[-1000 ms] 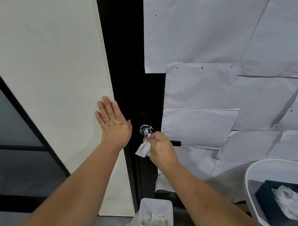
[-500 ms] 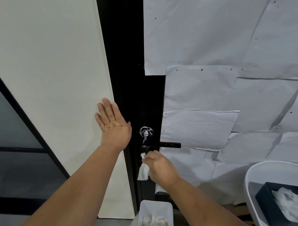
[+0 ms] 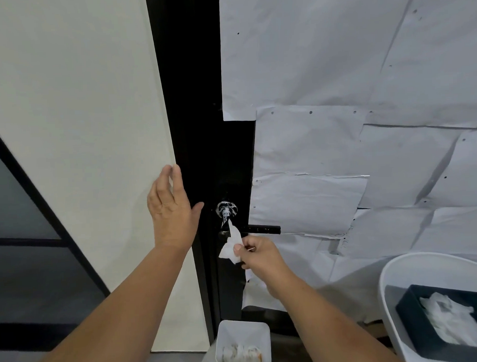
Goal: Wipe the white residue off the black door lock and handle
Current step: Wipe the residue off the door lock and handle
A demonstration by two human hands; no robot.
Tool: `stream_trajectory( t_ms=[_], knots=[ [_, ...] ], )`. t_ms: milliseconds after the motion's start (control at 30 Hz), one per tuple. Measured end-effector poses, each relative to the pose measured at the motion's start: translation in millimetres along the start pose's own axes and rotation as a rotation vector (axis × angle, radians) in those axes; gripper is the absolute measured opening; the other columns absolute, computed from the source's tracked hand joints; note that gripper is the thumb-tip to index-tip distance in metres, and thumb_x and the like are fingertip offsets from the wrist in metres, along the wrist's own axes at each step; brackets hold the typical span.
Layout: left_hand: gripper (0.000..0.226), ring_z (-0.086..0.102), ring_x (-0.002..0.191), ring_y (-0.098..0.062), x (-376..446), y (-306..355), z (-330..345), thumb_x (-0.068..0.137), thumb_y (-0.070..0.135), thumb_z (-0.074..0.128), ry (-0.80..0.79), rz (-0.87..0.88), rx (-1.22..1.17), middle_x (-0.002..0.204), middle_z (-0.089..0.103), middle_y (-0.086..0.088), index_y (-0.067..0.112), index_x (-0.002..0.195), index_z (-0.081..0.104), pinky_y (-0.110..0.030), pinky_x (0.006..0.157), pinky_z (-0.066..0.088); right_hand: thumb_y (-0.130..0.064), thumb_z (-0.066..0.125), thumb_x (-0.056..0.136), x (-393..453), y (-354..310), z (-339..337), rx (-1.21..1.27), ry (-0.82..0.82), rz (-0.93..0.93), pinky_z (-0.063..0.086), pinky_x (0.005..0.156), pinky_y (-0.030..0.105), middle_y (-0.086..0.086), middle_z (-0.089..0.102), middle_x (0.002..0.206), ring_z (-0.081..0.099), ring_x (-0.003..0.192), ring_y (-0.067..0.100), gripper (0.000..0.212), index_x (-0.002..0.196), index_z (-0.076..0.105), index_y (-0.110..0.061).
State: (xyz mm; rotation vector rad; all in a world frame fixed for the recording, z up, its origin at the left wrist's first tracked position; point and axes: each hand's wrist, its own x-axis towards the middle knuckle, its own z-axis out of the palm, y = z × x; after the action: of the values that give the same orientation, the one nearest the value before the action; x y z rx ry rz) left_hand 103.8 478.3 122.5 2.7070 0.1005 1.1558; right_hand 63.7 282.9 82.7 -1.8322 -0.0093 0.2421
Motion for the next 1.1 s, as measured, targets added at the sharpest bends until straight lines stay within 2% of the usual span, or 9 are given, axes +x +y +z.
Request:
stream_trajectory(
  t_ms=[100,267,433,533,667,800,933,1000,1100],
  knots=[
    [0.097,0.041,0.125,-0.038,-7,2,-5,0.075,0.025,0.08,0.01,0.013,-0.006,0.143,0.033,-0.019,0.007,0.15,0.021,-0.051,0.105,0.037,-0.027,0.061,0.09,-4,-6,1,0.049,-0.005,0.058,0.055,0.075,0.026,-0.003,0.067,0.081,0.063,0.069,0.012,0.013,0.081,0.069,-0.022],
    [0.094,0.044,0.121,-0.035,-18,2,-10,0.074,0.012,0.079,-0.033,0.007,-0.068,0.137,0.041,-0.016,0.014,0.15,0.024,-0.051,0.102,0.04,-0.02,0.06,0.092,-5,-16,6,0.144,0.027,0.081,0.056,0.076,0.026,0.001,0.073,0.086,0.064,0.069,0.009,0.012,0.09,0.071,-0.018],
    [0.081,0.043,0.125,-0.031,-26,-1,-14,0.081,0.017,0.073,-0.093,-0.007,-0.095,0.14,0.04,-0.01,0.018,0.149,0.028,-0.047,0.103,0.039,-0.021,0.059,0.093,-7,-26,11,0.176,0.07,0.042,0.052,0.064,0.019,-0.001,0.072,0.084,0.064,0.071,0.008,0.012,0.088,0.069,-0.02],
    [0.067,0.041,0.128,-0.03,-29,-3,-19,0.086,0.02,0.067,-0.114,-0.005,-0.134,0.145,0.038,-0.008,0.02,0.146,0.037,-0.047,0.104,0.039,-0.025,0.058,0.093,-9,-32,15,0.135,0.106,-0.003,0.055,0.065,0.022,0.003,0.069,0.081,0.063,0.072,0.011,0.015,0.085,0.069,-0.018],
    [0.041,0.043,0.127,-0.028,-34,-1,-25,0.091,0.025,0.062,-0.152,-0.007,-0.228,0.148,0.036,-0.005,0.023,0.131,0.056,-0.05,0.101,0.041,-0.027,0.058,0.092,-8,-39,20,0.117,0.143,-0.038,0.057,0.077,0.033,0.008,0.068,0.079,0.063,0.074,0.017,0.02,0.08,0.068,-0.014],
    [0.022,0.033,0.138,-0.024,-36,-6,-29,0.094,0.038,0.055,-0.244,-0.021,-0.389,0.155,0.026,-0.001,0.032,0.111,0.068,-0.05,0.107,0.033,-0.025,0.058,0.093,-4,-48,27,0.173,0.157,0.006,0.053,0.069,0.024,0.012,0.071,0.09,0.062,0.074,0.016,0.018,0.084,0.069,-0.014],
    [0.034,0.017,0.146,-0.018,-38,-10,-35,0.087,0.062,0.044,-0.334,0.001,-0.458,0.16,0.015,0.003,0.041,0.096,0.069,-0.045,0.112,0.019,-0.017,0.06,0.092,-2,-61,32,0.287,0.139,0.046,0.047,0.061,0.015,0.0,0.072,0.094,0.064,0.08,0.012,0.012,0.087,0.071,-0.019],
    [0.03,0.016,0.146,-0.019,-38,-9,-37,0.083,0.063,0.054,-0.34,0.021,-0.414,0.161,0.014,0.002,0.04,0.093,0.07,-0.045,0.112,0.02,-0.01,0.061,0.09,0,-65,33,0.319,0.122,0.055,0.049,0.062,0.016,-0.003,0.07,0.101,0.066,0.086,0.013,0.013,0.092,0.072,-0.017],
    [0.013,0.02,0.146,-0.022,-36,-7,-36,0.082,0.047,0.069,-0.319,0.0,-0.427,0.159,0.019,-0.002,0.035,0.086,0.071,-0.051,0.111,0.027,-0.007,0.061,0.089,-1,-69,34,0.31,0.102,0.005,0.055,0.067,0.02,-0.001,0.07,0.103,0.067,0.091,0.013,0.02,0.103,0.066,-0.02]
  ],
)
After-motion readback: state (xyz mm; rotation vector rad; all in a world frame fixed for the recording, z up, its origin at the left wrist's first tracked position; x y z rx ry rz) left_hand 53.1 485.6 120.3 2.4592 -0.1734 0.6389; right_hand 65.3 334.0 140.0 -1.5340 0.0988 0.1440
